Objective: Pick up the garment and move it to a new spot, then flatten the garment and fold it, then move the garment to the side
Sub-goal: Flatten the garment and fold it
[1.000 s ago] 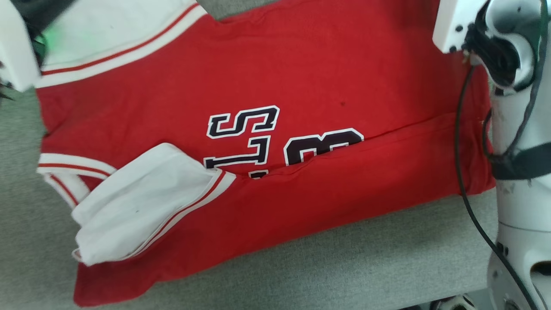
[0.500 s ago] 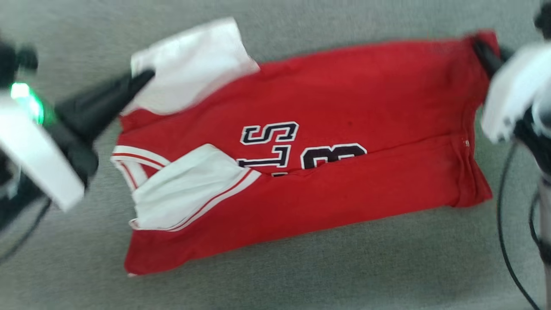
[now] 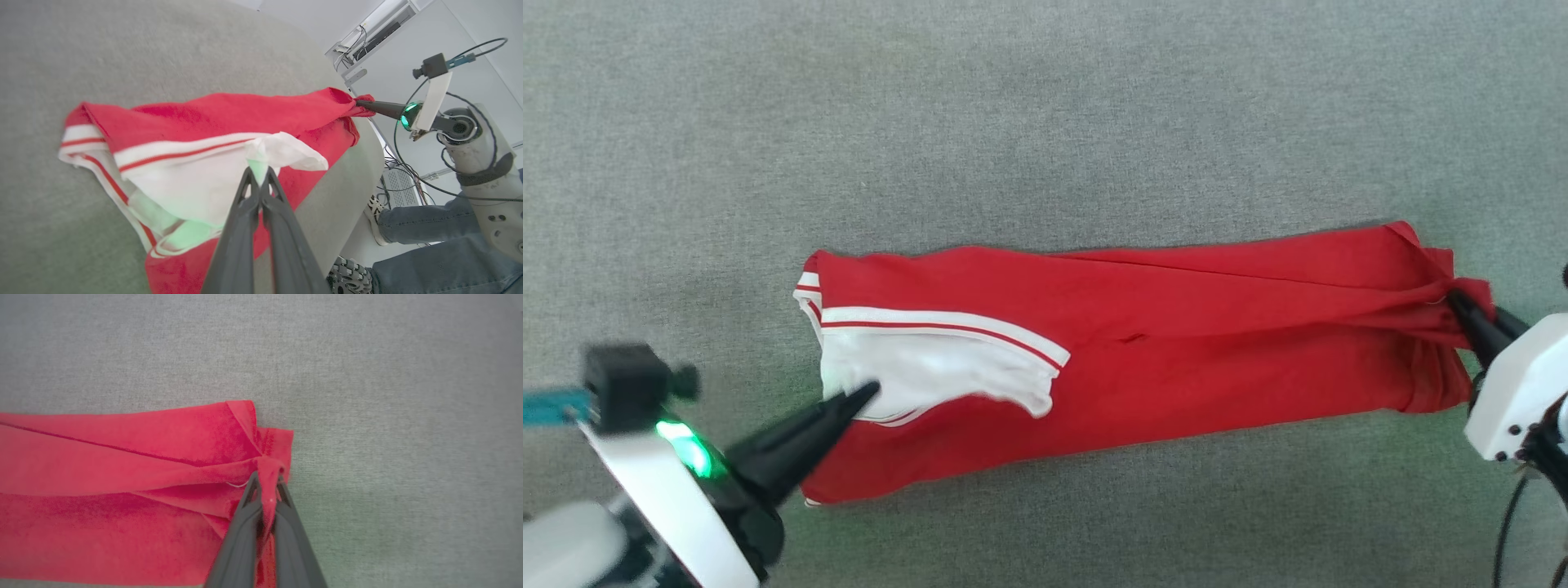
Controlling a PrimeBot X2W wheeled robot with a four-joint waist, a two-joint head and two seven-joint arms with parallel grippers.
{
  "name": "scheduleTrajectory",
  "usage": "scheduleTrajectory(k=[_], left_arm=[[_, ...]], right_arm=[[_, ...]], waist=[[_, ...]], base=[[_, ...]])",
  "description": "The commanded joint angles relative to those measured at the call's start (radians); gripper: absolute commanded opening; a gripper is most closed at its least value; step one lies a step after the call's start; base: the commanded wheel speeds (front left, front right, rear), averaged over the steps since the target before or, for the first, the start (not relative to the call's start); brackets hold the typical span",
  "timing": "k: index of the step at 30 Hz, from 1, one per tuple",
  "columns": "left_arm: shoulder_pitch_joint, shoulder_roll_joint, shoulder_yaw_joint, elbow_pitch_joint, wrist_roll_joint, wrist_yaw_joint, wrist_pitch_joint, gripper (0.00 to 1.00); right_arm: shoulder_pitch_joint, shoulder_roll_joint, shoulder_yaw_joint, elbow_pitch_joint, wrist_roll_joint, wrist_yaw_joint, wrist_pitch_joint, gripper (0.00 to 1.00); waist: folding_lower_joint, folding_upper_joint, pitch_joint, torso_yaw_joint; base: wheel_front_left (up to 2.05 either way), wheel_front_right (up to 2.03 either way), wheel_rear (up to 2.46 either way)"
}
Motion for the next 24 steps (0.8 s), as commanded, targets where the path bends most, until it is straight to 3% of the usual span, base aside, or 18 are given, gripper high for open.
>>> scheduleTrajectory(k=[1, 8, 9, 10, 11, 12, 14, 16, 17, 24], left_arm=[[0.035, -0.016, 0.014, 0.024, 0.024, 0.001, -0.005, 0.00], [0.099, -0.117, 0.021, 0.184, 0.084, 0.001, -0.005, 0.00], [0.102, -0.125, 0.028, 0.202, 0.087, 0.001, -0.005, 0.00], [0.106, -0.131, 0.036, 0.215, 0.089, 0.001, -0.005, 0.00], [0.111, -0.139, 0.046, 0.226, 0.094, 0.001, -0.005, 0.00], [0.117, -0.149, 0.057, 0.232, 0.099, 0.001, -0.005, 0.11], [0.128, -0.167, 0.082, 0.243, 0.111, 0.001, -0.005, 0.36], [0.147, -0.176, 0.112, 0.262, 0.127, 0.001, -0.005, 0.85], [0.160, -0.188, 0.132, 0.262, 0.127, 0.001, -0.005, 1.00], [0.278, -0.275, 0.300, 0.294, 0.157, 0.001, -0.005, 1.00]], right_arm=[[0.000, 0.010, -0.004, 0.018, -0.003, -0.001, -0.018, 0.00], [-0.053, 0.054, 0.027, 0.160, -0.042, -0.001, -0.103, 0.00], [-0.060, 0.057, 0.032, 0.179, -0.045, -0.001, -0.114, 0.07], [-0.066, 0.059, 0.037, 0.192, -0.047, -0.001, -0.127, 0.35], [-0.072, 0.062, 0.041, 0.203, -0.049, -0.001, -0.138, 0.76], [-0.074, 0.060, 0.043, 0.210, -0.051, -0.001, -0.145, 1.00], [-0.072, 0.054, 0.037, 0.208, -0.045, -0.001, -0.155, 1.00], [-0.065, 0.060, 0.015, 0.197, -0.023, -0.001, -0.146, 1.00], [-0.061, 0.055, 0.007, 0.190, -0.018, -0.001, -0.136, 1.00], [-0.048, 0.045, -0.065, 0.214, -0.003, -0.001, -0.065, 1.00]], waist=[[-0.0001, 0.0000, 0.006, -0.001], [-0.0001, 0.0000, 0.025, -0.009], [-0.0001, 0.0000, 0.025, -0.010], [-0.0001, 0.0000, 0.025, -0.010], [-0.0001, 0.0000, 0.023, -0.011], [-0.0001, 0.0000, 0.021, -0.009], [-0.0001, 0.0000, 0.012, -0.004], [-0.0001, 0.0000, 0.001, 0.001], [-0.0001, 0.0000, -0.005, 0.004], [-0.0001, 0.0000, -0.042, 0.050]], base=[[0.00, 0.00, 0.00], [0.00, 0.00, 0.00], [0.00, 0.00, 0.00], [0.00, 0.00, 0.00], [0.00, 0.00, 0.00], [0.00, 0.00, 0.00], [0.00, 0.00, 0.00], [0.00, 0.00, 0.00], [0.00, 0.00, 0.00], [0.00, 0.00, 0.00]])
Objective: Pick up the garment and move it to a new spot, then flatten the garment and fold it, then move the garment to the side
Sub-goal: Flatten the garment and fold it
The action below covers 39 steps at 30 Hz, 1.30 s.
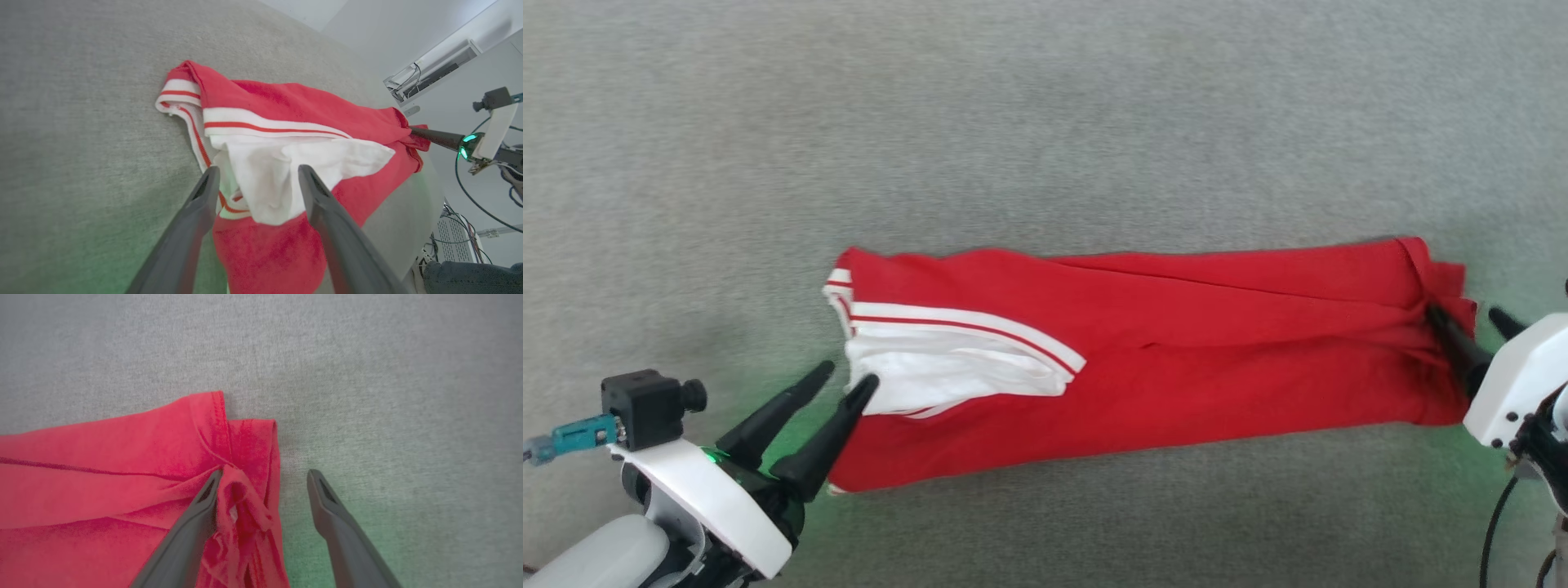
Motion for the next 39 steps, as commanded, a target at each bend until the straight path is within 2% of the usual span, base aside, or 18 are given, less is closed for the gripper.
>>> scheduleTrajectory(k=[1, 6, 7, 8, 14, 20, 21, 24, 27, 32, 39], left_arm=[[0.033, -0.028, 0.046, 0.025, 0.028, 0.001, -0.005, 1.00], [0.111, -0.157, 0.224, 0.121, 0.140, 0.001, -0.005, 1.00], [0.111, -0.157, 0.224, 0.121, 0.140, 0.001, -0.005, 1.00], [0.127, -0.183, 0.258, 0.136, 0.168, 0.001, -0.005, 1.00], [0.189, -0.310, 0.464, 0.184, 0.456, 0.001, -0.005, 1.00], [0.243, -0.418, 0.620, 0.135, 0.742, 0.001, -0.005, 1.00], [0.250, -0.431, 0.633, 0.126, 0.777, 0.001, -0.005, 1.00], [0.265, -0.468, 0.673, 0.114, 0.852, 0.001, -0.005, 1.00], [0.270, -0.496, 0.703, 0.109, 0.887, 0.001, -0.005, 1.00], [0.274, -0.511, 0.721, 0.093, 0.902, 0.001, -0.005, 1.00], [0.274, -0.508, 0.734, 0.074, 0.890, 0.001, -0.005, 1.00]], right_arm=[[0.006, 0.002, -0.010, 0.023, 0.000, -0.001, 0.014, 1.00], [0.004, 0.001, -0.045, 0.121, 0.007, -0.001, 0.040, 1.00], [0.004, 0.001, -0.045, 0.121, 0.007, -0.001, 0.040, 1.00], [0.006, 0.003, -0.046, 0.141, 0.006, -0.001, 0.046, 1.00], [0.013, -0.001, -0.039, 0.217, 0.030, 0.000, 0.073, 1.00], [0.001, -0.009, -0.044, 0.267, 0.032, 0.000, 0.106, 1.00], [-0.002, -0.009, -0.042, 0.276, 0.030, 0.000, 0.114, 0.66], [-0.019, -0.003, -0.051, 0.295, 0.017, 0.000, 0.119, 0.00], [-0.033, 0.000, -0.063, 0.304, -0.001, -0.002, 0.117, 0.00], [-0.070, -0.006, -0.098, 0.301, -0.022, -0.003, 0.089, 0.00], [-0.060, -0.065, -0.259, 0.228, -0.046, -0.003, 0.063, 0.00]], waist=[[0.0000, 0.0000, -0.015, 0.026], [0.0000, 0.0000, -0.034, 0.080], [0.0000, 0.0000, -0.034, 0.080], [0.0000, 0.0000, -0.039, 0.088], [0.0000, 0.0000, -0.062, 0.126], [0.0000, 0.0000, -0.071, 0.141], [0.0000, 0.0000, -0.071, 0.142], [0.0000, 0.0000, -0.068, 0.143], [0.0000, 0.0000, -0.064, 0.143], [0.0000, 0.0000, -0.057, 0.133], [0.0000, 0.0000, -0.044, 0.113]], base=[[0.00, 0.00, 0.00], [0.00, 0.00, 0.00], [0.00, 0.00, 0.00], [0.00, 0.00, 0.00], [0.00, 0.00, 0.00], [0.00, 0.00, 0.00], [0.00, 0.00, 0.00], [0.00, 0.00, 0.00], [0.00, 0.00, 0.00], [0.00, 0.00, 0.00], [0.00, 0.00, 0.00]])
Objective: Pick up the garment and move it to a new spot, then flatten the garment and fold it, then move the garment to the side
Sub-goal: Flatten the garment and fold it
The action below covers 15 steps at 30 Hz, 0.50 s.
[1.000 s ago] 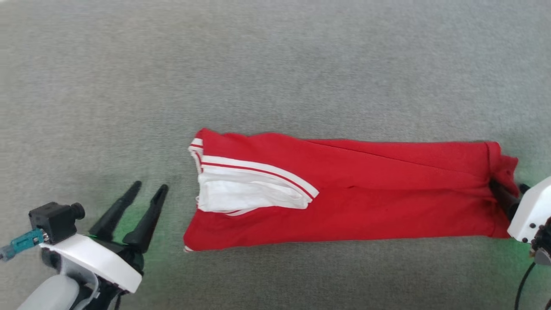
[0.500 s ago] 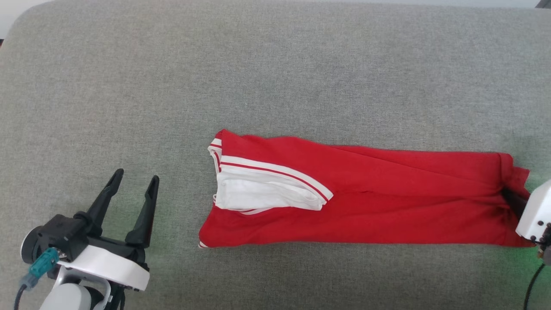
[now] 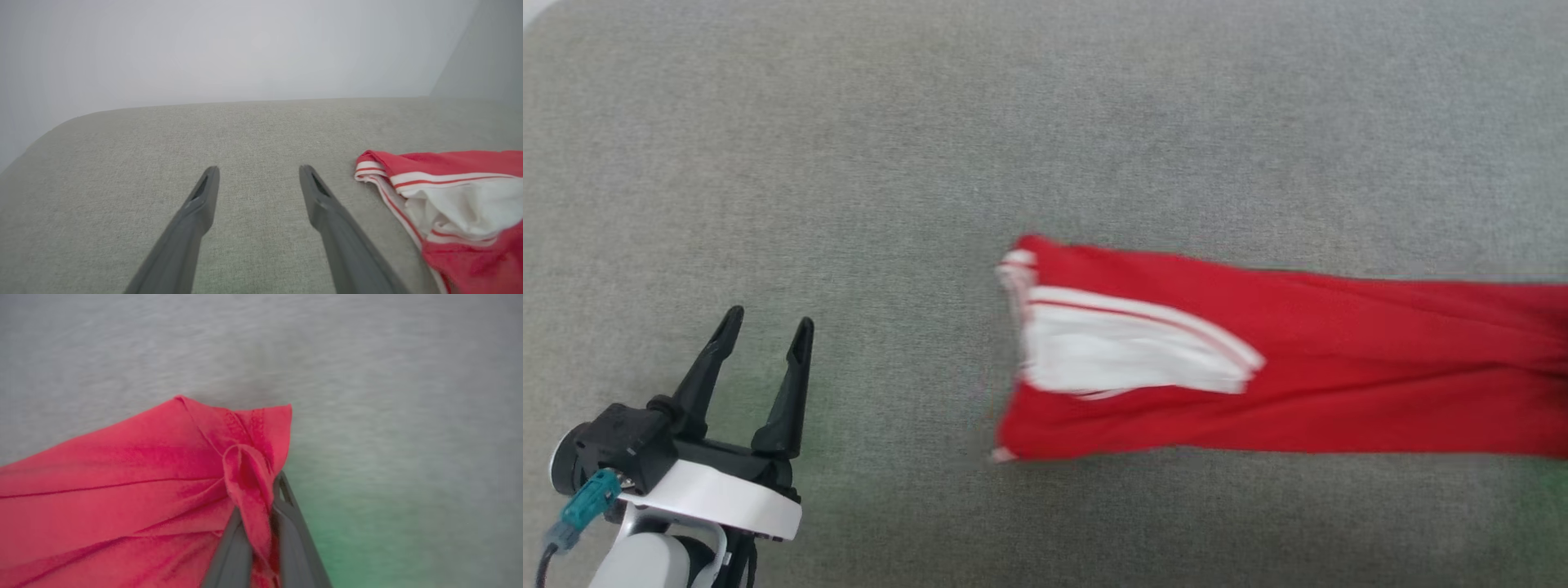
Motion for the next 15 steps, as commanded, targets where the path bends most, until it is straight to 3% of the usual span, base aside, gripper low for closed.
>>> scheduleTrajectory(k=[1, 5, 9, 15], left_arm=[[0.005, 0.003, 0.010, -0.010, -0.004, 0.001, -0.005, 1.00], [-0.003, -0.001, 0.014, -0.015, -0.011, 0.001, -0.005, 1.00], [-0.011, -0.003, 0.018, -0.013, -0.003, 0.001, -0.005, 1.00], [-0.016, -0.002, -0.003, 0.017, 0.004, 0.001, -0.005, 1.00]], right_arm=[[0.026, -0.030, -0.059, -0.019, -0.016, -0.006, 0.001, 0.00], [0.052, -0.077, -0.194, -0.051, -0.038, -0.006, -0.002, 0.00], [0.053, -0.073, -0.293, -0.076, -0.031, -0.005, -0.012, 0.00], [0.097, -0.043, -0.207, -0.169, 0.036, -0.004, 0.010, 0.00]], waist=[[0.0000, -0.0001, 0.006, -0.007], [0.0000, -0.0001, 0.007, -0.013], [0.0000, -0.0001, 0.002, -0.018], [0.0000, -0.0001, -0.012, -0.026]], base=[[0.00, 0.00, 0.00], [0.00, 0.00, 0.00], [0.00, 0.00, 0.00], [0.00, 0.00, 0.00]])
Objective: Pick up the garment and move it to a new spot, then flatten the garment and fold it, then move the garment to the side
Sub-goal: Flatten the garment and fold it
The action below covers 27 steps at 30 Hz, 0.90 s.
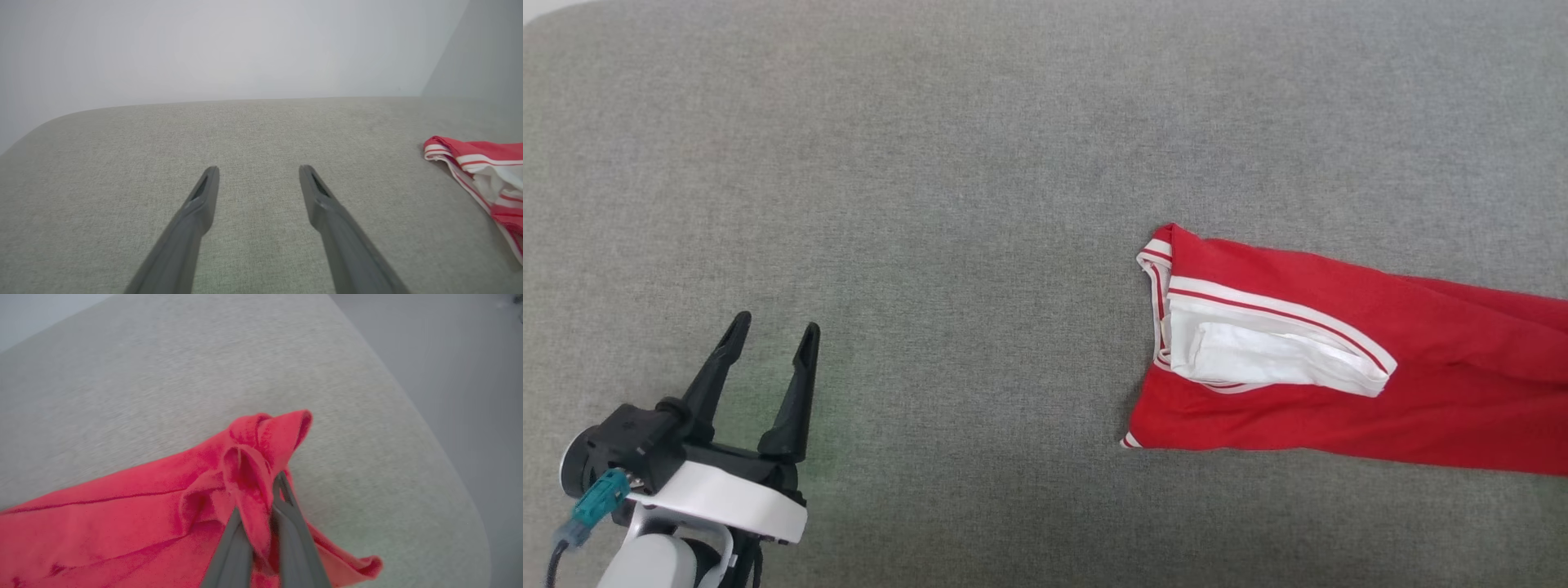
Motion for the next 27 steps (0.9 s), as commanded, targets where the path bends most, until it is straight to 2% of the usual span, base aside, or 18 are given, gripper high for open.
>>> scheduleTrajectory(k=[1, 8, 13, 16, 20, 23, 27], left_arm=[[-0.014, 0.001, -0.002, 0.004, 0.007, 0.002, -0.005, 1.00], [-0.019, -0.004, -0.023, 0.015, 0.000, 0.002, -0.005, 1.00], [-0.024, -0.006, -0.036, 0.032, -0.004, 0.002, -0.005, 1.00], [-0.028, -0.002, -0.042, 0.035, -0.003, 0.002, -0.005, 1.00], [-0.036, -0.002, -0.049, 0.047, -0.022, 0.002, -0.005, 1.00], [-0.048, -0.001, -0.056, 0.056, -0.033, 0.002, -0.005, 1.00], [-0.058, -0.003, -0.067, 0.065, -0.037, 0.002, -0.005, 1.00]], right_arm=[[0.026, 0.007, 0.035, -0.029, 0.021, -0.002, 0.013, 0.00], [0.109, 0.035, 0.314, -0.282, 0.098, -0.001, 0.063, 0.00], [0.073, 0.052, 0.561, -0.373, 0.108, -0.001, 0.089, 0.00], [0.026, 0.069, 0.705, -0.367, 0.095, -0.001, 0.094, 0.00], [-0.055, 0.091, 0.866, -0.299, 0.086, -0.001, 0.077, 0.00], [-0.112, 0.093, 0.943, -0.225, 0.082, -0.001, 0.053, 0.00], [-0.165, 0.099, 0.986, -0.124, 0.084, -0.001, 0.009, 0.00]], waist=[[0.0000, 0.0000, -0.005, 0.000], [0.0000, 0.0000, -0.017, -0.011], [0.0000, 0.0000, -0.022, -0.015], [0.0000, 0.0000, -0.021, -0.013], [0.0000, 0.0000, -0.018, -0.002], [0.0000, 0.0000, -0.015, 0.010], [0.0000, 0.0000, -0.009, 0.028]], base=[[0.00, 0.00, 0.00], [0.00, 0.00, 0.00], [0.00, 0.00, 0.00], [0.00, 0.00, 0.00], [0.00, 0.00, 0.00], [0.00, 0.00, 0.00], [0.00, 0.00, 0.00]])
